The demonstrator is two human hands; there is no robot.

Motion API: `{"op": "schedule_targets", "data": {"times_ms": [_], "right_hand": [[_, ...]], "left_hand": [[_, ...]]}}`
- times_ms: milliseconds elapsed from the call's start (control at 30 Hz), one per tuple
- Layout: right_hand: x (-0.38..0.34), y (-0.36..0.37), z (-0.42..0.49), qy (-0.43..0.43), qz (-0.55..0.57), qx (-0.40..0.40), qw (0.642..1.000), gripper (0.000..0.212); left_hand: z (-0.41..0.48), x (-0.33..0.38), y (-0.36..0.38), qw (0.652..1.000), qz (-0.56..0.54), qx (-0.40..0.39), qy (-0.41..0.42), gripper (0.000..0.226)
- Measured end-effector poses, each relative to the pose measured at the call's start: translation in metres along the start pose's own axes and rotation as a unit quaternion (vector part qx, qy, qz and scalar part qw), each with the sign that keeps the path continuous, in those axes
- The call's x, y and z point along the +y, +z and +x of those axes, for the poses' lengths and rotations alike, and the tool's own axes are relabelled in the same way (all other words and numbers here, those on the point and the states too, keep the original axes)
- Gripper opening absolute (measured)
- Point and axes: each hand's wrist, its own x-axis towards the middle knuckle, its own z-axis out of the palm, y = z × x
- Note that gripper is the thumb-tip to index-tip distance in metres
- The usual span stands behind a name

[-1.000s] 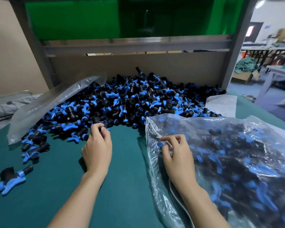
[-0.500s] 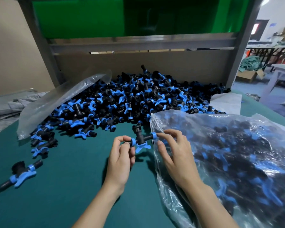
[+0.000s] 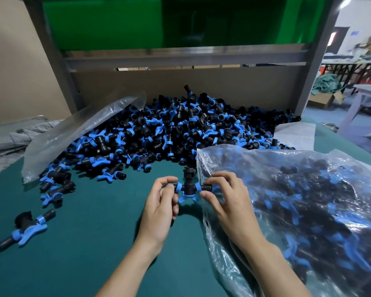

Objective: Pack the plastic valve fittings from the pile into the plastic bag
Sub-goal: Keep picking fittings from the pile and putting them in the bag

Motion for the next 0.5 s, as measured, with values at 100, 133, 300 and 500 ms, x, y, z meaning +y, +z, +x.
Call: {"op": "schedule_targets", "data": {"times_ms": [100,133,300,500], "right_hand": [[-0.0003,0.0007,0.001,-0.002,-0.003,0.003,1.0,0.025],[-0.0002,0.001,0.0011,-0.003,-0.005,0.005,1.0,0.023],[0.0003,0.002,0.0013,-0.001,-0.012,0.006,1.0,0.025],[0.0001,0.0011,0.0012,-0.001,-0.014,0.006,1.0,0.027]], "left_hand": [[0.0006,-0.0006,0.0012,1.0,0.002,0.018,-0.007,0.015],[0.0006,-0.0005,0.0014,1.0,0.006,0.02,-0.005,0.015],[-0.0023,0.002,0.0027,1.0,0.011,0.011,0.008,0.022],[-0.0039,0.004,0.0043,1.0,0.012,0.009,0.026,0.024]]}}
